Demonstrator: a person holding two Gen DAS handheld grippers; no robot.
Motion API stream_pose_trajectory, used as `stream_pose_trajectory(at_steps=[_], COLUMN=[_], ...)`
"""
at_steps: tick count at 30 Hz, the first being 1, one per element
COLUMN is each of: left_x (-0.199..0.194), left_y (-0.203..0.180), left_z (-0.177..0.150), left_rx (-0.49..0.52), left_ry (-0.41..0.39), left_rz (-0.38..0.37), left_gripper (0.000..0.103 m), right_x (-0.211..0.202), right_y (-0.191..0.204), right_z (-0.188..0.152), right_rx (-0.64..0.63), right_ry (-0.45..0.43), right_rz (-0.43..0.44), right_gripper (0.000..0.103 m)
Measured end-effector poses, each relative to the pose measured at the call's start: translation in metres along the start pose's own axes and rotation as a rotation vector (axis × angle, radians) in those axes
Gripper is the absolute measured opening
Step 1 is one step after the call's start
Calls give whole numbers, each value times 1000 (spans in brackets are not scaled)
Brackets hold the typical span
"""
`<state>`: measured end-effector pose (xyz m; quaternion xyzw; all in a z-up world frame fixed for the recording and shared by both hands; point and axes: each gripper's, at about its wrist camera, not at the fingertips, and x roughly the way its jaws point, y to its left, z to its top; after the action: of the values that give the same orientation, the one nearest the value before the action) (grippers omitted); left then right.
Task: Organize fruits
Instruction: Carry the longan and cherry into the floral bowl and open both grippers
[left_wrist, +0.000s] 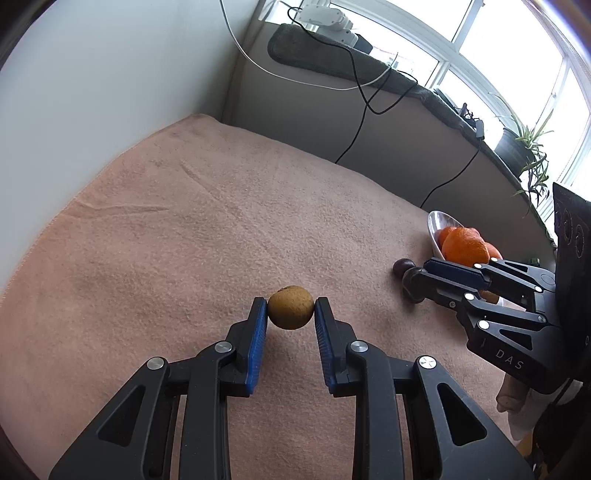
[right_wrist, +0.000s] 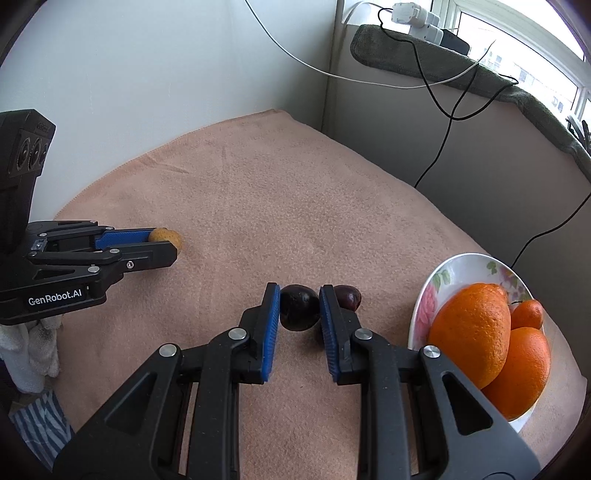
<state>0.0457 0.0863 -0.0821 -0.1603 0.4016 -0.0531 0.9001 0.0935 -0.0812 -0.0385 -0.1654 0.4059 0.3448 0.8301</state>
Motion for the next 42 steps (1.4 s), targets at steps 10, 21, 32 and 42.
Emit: stream_pose_trajectory(at_steps=[10, 21, 32, 42], left_x=[-11, -13, -6, 11], left_y=[-32, -67, -109, -142], left_z=[9, 14, 21, 30], left_rx=[39, 87, 156, 215], left_ry=[-27, -41, -45, -32], left_rz=[-50, -92, -131, -167], left_gripper=[25, 25, 25, 25], right_x=[-37, -65, -86, -98], right_y=[-16, -50, -84, -127], right_z=[-2, -14, -28, -39], right_rx=[63, 147, 223, 299], right_ry=[-80, -137, -177, -205], right_rz=[-1, -19, -36, -70], right_gripper=[23, 23, 23, 23])
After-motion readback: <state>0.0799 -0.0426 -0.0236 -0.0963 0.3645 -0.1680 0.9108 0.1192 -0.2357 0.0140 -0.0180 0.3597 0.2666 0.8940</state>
